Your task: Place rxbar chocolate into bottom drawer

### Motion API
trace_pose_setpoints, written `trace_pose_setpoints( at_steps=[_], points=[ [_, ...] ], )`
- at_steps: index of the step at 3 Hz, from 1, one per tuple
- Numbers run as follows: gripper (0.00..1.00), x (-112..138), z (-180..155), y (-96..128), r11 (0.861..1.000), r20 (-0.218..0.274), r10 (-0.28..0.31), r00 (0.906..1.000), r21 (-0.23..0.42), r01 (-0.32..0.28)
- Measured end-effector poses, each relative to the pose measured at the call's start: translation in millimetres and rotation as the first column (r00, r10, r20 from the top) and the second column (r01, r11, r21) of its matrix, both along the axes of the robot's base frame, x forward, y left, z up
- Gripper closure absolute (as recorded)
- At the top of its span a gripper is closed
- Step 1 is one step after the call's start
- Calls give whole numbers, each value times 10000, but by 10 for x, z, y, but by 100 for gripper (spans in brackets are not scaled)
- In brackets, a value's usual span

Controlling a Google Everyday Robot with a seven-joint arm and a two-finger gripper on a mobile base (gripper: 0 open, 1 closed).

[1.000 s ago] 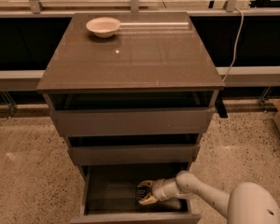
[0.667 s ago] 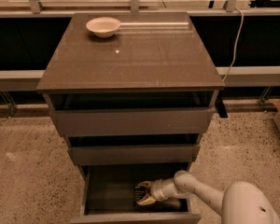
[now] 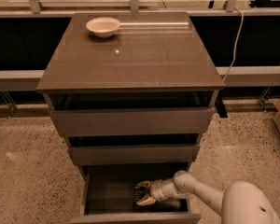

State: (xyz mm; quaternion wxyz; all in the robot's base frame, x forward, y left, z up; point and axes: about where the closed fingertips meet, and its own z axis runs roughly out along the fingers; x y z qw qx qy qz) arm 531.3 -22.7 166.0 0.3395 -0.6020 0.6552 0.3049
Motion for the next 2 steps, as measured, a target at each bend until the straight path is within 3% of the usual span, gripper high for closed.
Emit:
trace_pose_setpoints(
  at_steps=[1, 2],
  points=[
    [0, -12, -7, 19, 10000, -20, 24, 10000, 16, -24],
    [0, -12, -7, 19, 10000, -20, 24, 10000, 16, -24]
  ],
)
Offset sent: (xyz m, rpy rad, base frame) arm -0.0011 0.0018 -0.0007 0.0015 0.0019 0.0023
